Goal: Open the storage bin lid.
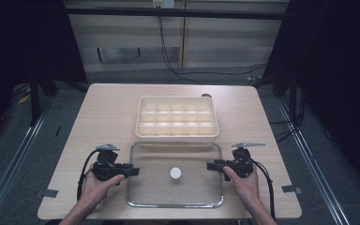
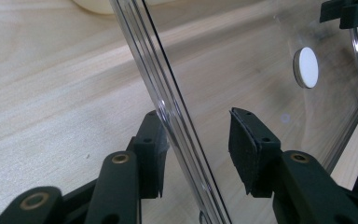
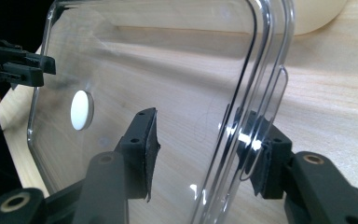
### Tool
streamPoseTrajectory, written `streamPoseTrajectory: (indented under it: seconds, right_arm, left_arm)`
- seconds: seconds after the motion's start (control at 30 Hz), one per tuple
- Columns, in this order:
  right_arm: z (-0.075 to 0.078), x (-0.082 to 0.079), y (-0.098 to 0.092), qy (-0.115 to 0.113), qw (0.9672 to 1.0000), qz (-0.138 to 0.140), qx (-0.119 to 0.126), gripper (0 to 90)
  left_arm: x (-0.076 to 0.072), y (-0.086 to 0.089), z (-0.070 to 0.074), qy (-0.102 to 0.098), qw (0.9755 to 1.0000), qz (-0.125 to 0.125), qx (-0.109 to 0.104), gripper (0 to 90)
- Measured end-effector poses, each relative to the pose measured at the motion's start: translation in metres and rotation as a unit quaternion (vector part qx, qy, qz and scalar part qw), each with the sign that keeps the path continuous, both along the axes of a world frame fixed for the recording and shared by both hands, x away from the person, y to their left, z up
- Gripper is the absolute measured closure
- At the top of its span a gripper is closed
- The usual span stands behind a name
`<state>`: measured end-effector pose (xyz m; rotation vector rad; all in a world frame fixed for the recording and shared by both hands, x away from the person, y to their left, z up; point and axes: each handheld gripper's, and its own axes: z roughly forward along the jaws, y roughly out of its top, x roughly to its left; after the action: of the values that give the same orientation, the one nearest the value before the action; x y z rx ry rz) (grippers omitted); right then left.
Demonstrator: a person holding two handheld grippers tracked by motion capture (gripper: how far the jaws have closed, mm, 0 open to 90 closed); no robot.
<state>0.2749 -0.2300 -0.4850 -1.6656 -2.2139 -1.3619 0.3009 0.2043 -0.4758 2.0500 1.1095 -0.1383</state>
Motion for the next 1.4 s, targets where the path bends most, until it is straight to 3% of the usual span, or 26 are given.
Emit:
streamPoseTrajectory:
  seconds: [0.17, 0.3, 0.43, 0.6, 0.63, 0.83, 0.9, 1.2, 1.4]
  right_arm:
    - [-0.006, 0.003, 0.003, 0.006, 0.9999, -0.002, -0.011, 45.2]
    - [-0.007, 0.006, 0.004, 0.003, 0.9997, -0.005, -0.022, 42.7]
    - [-0.009, 0.007, 0.004, 0.003, 0.9995, -0.008, -0.03, 40.6]
    - [-0.011, 0.008, 0.008, 0.004, 0.9987, -0.008, -0.05, 35.2]
    - [-0.011, 0.008, 0.009, 0.001, 0.9978, -0.01, -0.065, 33.5]
    - [-0.011, 0.008, 0.008, -0.003, 0.9975, -0.009, -0.069, 33.5]
    - [-0.01, 0.009, 0.008, -0.007, 0.9956, -0.016, -0.092, 34.6]
    - [-0.009, 0.012, 0.005, -0.007, 0.9971, -0.016, -0.074, 34.4]
    - [0.002, 0.016, -0.003, -0.031, 0.9977, -0.025, -0.055, 34.5]
  left_arm:
    - [0.002, 0.0, -0.002, 0.001, 0.9999, -0.005, 0.013, 57.3]
    - [0.004, -0.002, -0.005, 0.01, 0.9999, -0.002, 0.011, 57.7]
    - [0.004, -0.002, -0.005, 0.005, 0.9998, -0.001, 0.021, 59.3]
    - [0.007, -0.003, -0.008, 0.007, 0.9996, -0.003, 0.027, 60.2]
    - [0.008, -0.002, -0.01, 0.01, 0.9995, -0.005, 0.03, 60.3]
    - [0.01, -0.003, -0.012, 0.016, 0.9995, -0.001, 0.029, 59.5]
    - [0.009, -0.004, -0.012, 0.006, 0.9988, 0.006, 0.048, 56.9]
    - [0.015, -0.001, -0.012, 0.01, 0.9987, 0.018, 0.046, 48.3]
    - [0.021, 0.003, -0.008, -0.003, 0.9984, 0.027, 0.051, 41.1]
